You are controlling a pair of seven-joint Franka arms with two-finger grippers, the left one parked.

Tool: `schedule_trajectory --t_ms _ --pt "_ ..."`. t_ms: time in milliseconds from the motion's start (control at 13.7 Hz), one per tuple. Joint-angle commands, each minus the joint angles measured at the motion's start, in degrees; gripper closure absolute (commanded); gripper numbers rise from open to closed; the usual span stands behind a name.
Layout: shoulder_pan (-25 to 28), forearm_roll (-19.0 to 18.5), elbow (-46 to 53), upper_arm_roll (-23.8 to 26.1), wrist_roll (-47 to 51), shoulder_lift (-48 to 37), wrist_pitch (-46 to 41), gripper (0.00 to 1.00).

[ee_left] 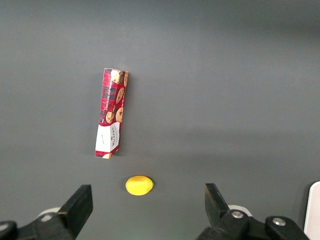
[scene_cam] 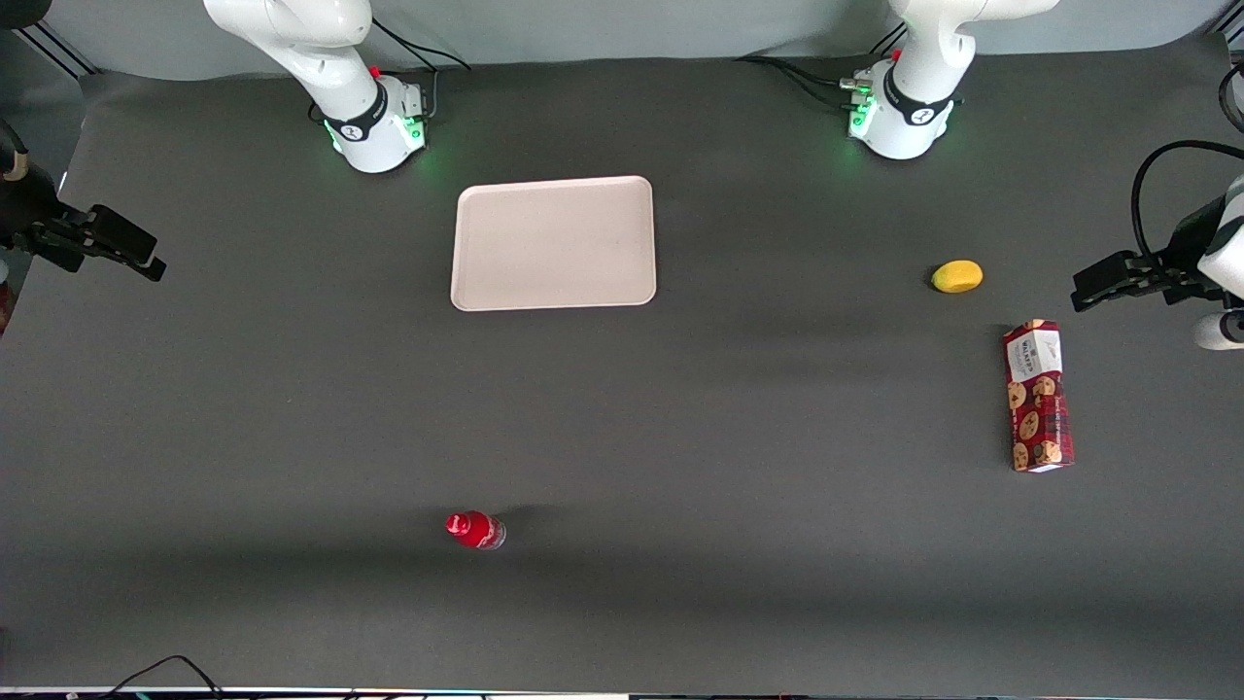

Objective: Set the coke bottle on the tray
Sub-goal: 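Move the open right gripper down over the red Coca-Cola bottle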

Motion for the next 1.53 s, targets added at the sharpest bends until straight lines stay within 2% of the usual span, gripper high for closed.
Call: schedule_trajectory --t_ms 0,365,730,876,1095,1314,1460 --pt "1.1 -0.4 1.1 -0.9 -0.5 0.2 -1.4 0.00" --pt "2.8 -0.5 3.0 1.7 -0.3 4.6 2.9 0.00" --pt "10.1 -1.0 19.6 1.6 3.4 22.3 3.6 0.00" --pt "14.6 -1.7 26.8 0.6 4.9 29.7 4.5 0.00" --pt "21.0 -6.4 34.2 -0.4 7.3 38.9 8.9 0.00" --pt "25.9 -6.8 36.4 -4.3 8.4 44.5 14.1 0.00" --pt "27.2 -6.8 37.5 -5.5 8.3 48.4 19.3 0.00"
